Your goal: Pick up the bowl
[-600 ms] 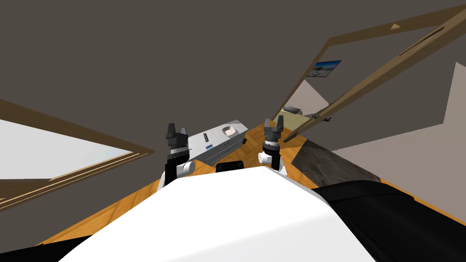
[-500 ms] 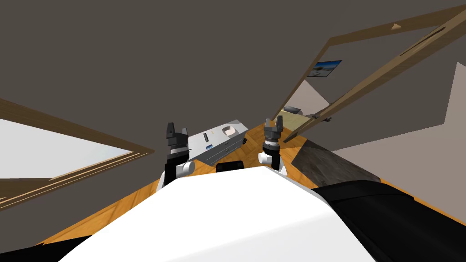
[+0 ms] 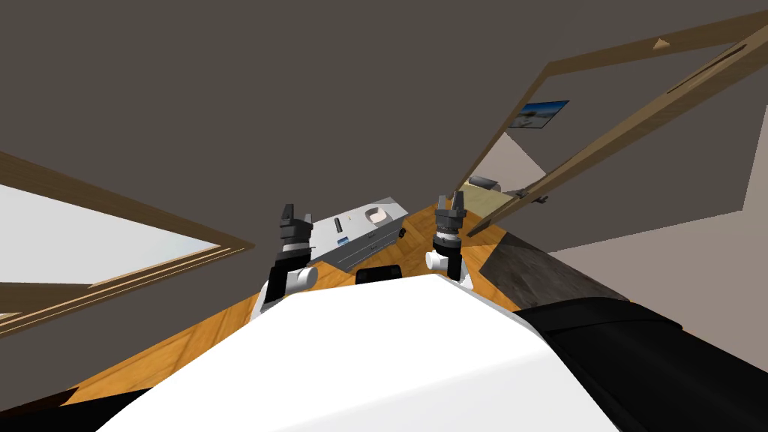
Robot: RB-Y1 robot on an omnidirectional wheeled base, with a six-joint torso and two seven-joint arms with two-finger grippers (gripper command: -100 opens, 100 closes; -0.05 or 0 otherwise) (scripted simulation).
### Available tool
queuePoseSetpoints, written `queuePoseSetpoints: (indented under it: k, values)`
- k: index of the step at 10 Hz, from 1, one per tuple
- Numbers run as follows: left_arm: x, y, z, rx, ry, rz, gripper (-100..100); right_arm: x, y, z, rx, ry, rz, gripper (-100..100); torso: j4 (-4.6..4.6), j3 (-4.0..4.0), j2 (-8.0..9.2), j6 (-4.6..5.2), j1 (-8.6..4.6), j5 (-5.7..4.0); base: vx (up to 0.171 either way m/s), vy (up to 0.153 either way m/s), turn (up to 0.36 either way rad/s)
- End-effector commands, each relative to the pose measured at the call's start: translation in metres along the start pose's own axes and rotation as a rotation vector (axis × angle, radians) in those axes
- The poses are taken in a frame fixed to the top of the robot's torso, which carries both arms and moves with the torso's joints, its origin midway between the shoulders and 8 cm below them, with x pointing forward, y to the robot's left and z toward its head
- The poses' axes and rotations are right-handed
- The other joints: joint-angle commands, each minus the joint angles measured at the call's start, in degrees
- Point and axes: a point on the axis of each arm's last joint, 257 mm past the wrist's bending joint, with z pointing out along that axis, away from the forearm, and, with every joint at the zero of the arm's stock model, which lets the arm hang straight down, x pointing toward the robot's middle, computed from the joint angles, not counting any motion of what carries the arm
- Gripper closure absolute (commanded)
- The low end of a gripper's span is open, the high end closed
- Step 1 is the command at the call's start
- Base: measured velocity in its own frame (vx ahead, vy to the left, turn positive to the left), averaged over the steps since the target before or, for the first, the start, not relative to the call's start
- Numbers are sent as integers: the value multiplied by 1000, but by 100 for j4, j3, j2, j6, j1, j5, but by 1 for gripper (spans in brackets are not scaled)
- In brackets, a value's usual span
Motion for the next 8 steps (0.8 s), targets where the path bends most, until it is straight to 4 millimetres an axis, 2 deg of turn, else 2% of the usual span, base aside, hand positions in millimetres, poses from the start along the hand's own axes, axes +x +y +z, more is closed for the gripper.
queuePoseSetpoints:
  k: [1,3,4,7,8]
  values:
    - [-2,17,0,-54,8,-19,-100,0,0,0,0,0,0,0,0,0,0,0,0,0,-28,-86,53]
    - [-4,38,-1,-120,13,-51,-100,0,0,0,0,0,0,0,1,2,4,1,-7,-1,-36,-114,59]
    - [-4,40,-2,-128,13,-51,-100,0,0,0,0,0,0,0,2,4,8,0,-14,-3,-29,-78,28]
    - [-7,74,-6,-238,15,-106,-100,0,0,0,0,0,0,0,1,2,3,0,-4,-1,-25,-94,54]
    - [-7,76,-6,-246,15,-106,-100,0,0,0,0,0,0,0,1,1,2,0,-12,-3,-8,-79,32]
